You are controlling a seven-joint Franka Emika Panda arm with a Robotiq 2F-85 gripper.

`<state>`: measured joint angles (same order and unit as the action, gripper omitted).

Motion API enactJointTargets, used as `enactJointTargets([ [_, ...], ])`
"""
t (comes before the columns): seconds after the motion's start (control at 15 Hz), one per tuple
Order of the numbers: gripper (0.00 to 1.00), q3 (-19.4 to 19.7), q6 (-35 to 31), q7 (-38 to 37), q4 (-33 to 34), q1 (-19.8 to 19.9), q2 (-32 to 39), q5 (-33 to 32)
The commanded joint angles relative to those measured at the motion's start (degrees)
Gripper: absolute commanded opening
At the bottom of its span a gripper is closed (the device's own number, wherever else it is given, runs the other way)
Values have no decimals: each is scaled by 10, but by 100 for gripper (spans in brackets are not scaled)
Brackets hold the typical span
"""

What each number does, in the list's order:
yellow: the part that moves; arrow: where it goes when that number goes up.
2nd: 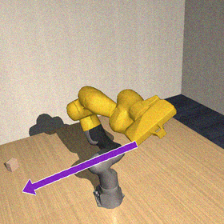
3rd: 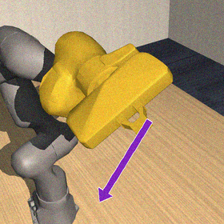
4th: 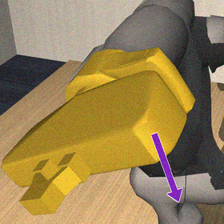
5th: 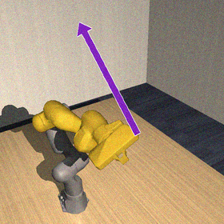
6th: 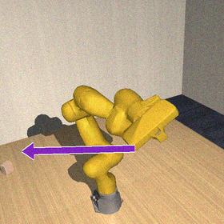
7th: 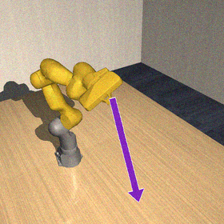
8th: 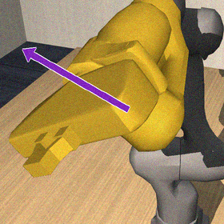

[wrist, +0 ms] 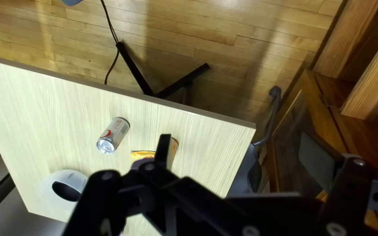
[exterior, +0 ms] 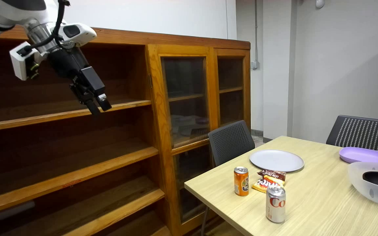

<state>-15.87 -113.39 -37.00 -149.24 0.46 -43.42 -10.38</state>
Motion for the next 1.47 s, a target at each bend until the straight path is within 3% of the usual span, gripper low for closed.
enactJointTargets([
  [0.0, 100, -11, -64, -46, -37, 32, 1, -32],
  [0.4, 100, -17, -171, -124, -64, 91, 46, -112],
  [0.8, 100, -36, -230, -230, -67, 144, 104, -222],
  [1.4, 100, -19, -217, -430, -40, 132, 225, -440],
])
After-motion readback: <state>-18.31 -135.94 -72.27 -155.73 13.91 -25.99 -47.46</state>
